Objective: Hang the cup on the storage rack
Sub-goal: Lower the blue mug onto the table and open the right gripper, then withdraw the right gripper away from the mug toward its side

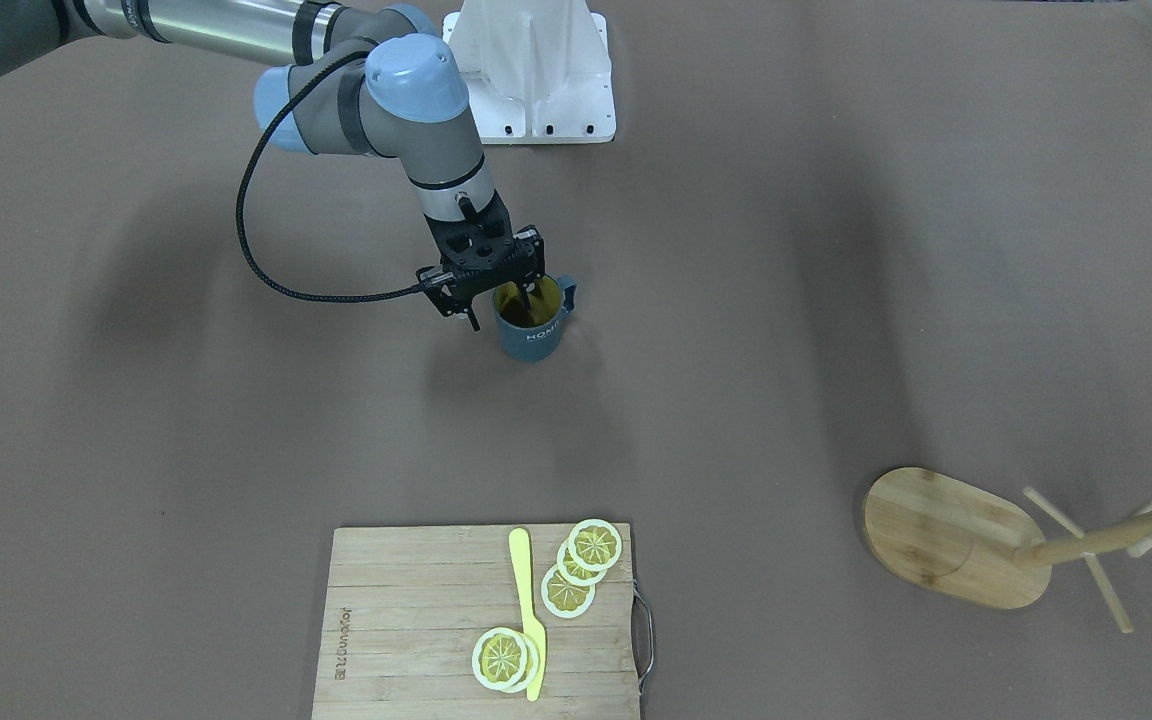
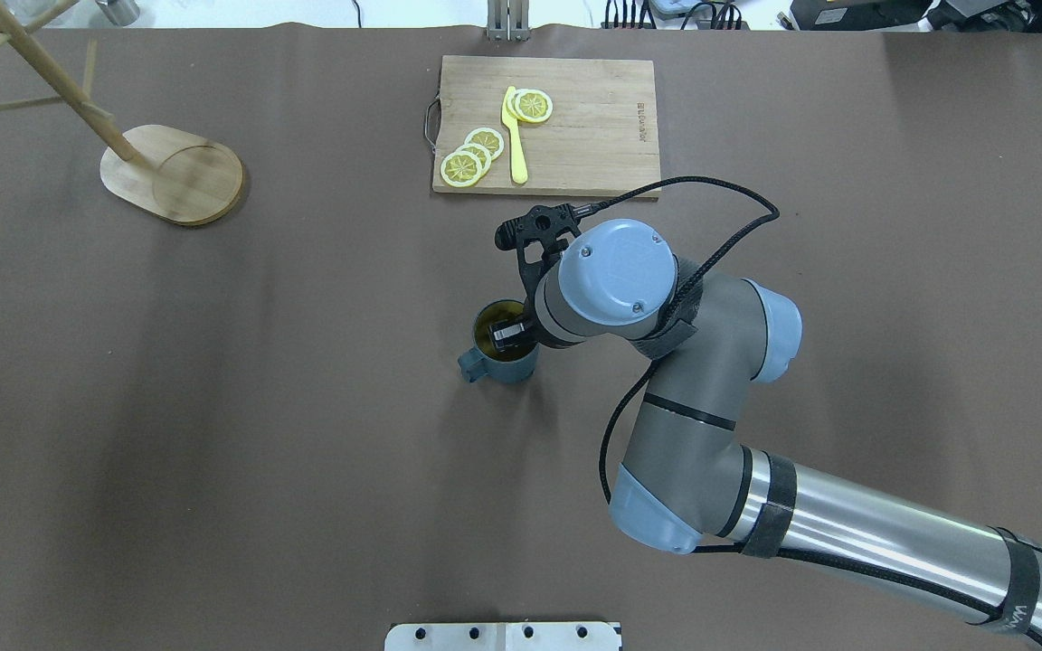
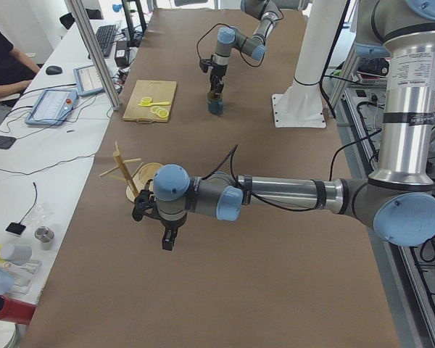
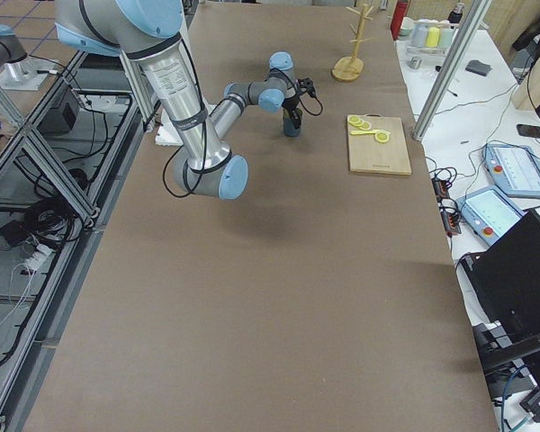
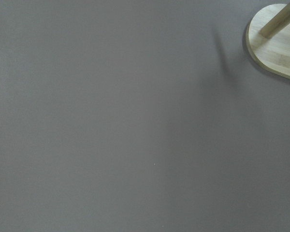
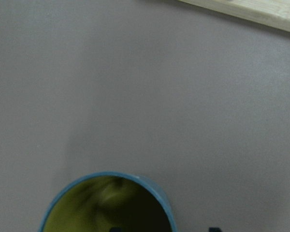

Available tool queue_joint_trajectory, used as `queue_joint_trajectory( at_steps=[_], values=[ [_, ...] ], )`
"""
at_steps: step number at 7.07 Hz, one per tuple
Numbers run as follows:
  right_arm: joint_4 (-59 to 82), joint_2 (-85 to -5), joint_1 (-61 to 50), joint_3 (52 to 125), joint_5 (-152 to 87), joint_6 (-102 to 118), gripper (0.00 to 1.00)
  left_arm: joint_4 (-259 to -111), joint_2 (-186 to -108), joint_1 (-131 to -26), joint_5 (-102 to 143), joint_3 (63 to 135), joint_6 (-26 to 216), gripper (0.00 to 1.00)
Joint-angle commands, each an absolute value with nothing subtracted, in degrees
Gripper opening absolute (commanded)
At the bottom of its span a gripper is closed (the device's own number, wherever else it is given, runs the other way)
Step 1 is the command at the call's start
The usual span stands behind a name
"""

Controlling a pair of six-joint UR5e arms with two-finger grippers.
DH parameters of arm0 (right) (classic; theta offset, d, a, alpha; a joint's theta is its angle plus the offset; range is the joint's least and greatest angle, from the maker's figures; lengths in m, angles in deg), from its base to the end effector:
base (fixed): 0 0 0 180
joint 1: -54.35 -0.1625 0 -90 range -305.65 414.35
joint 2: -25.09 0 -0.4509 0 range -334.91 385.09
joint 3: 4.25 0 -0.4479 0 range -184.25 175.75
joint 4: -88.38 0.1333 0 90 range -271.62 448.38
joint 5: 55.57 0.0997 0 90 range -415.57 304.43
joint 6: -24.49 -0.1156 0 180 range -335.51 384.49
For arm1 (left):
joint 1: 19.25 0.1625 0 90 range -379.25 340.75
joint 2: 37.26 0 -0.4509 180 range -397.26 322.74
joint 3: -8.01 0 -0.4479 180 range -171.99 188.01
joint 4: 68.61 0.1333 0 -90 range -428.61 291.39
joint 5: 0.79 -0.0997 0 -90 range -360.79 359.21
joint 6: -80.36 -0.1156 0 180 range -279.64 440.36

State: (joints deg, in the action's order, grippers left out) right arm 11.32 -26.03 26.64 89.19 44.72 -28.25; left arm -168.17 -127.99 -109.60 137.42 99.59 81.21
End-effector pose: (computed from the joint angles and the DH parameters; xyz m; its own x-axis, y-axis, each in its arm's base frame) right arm -0.6244 -0.4552 0.1948 0.5998 -0.3578 0.7157 0.0447 0.9080 0.4165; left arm -0.0506 -0.5664 0.6502 0.6672 0.1348 -0.7326 0.0159 0.9807 0.1948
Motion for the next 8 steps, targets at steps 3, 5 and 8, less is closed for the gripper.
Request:
queue_joint_trajectory(
  at_steps=[3,5,8],
  values=[
    [10.5,-24.6,19.7,90.2,52.4,-31.0,1.00,-170.0,-126.7,-109.5,137.5,109.7,87.8,0.99],
    [10.2,-25.9,12.7,90.1,62.9,-31.5,1.00,-169.7,-123.4,-109.3,140.3,119.6,89.3,0.99],
    [8.5,-34.4,2.3,90.3,71.2,-30.4,1.00,-171.6,-124.3,-105.9,141.9,130.7,92.3,0.99]
  ],
)
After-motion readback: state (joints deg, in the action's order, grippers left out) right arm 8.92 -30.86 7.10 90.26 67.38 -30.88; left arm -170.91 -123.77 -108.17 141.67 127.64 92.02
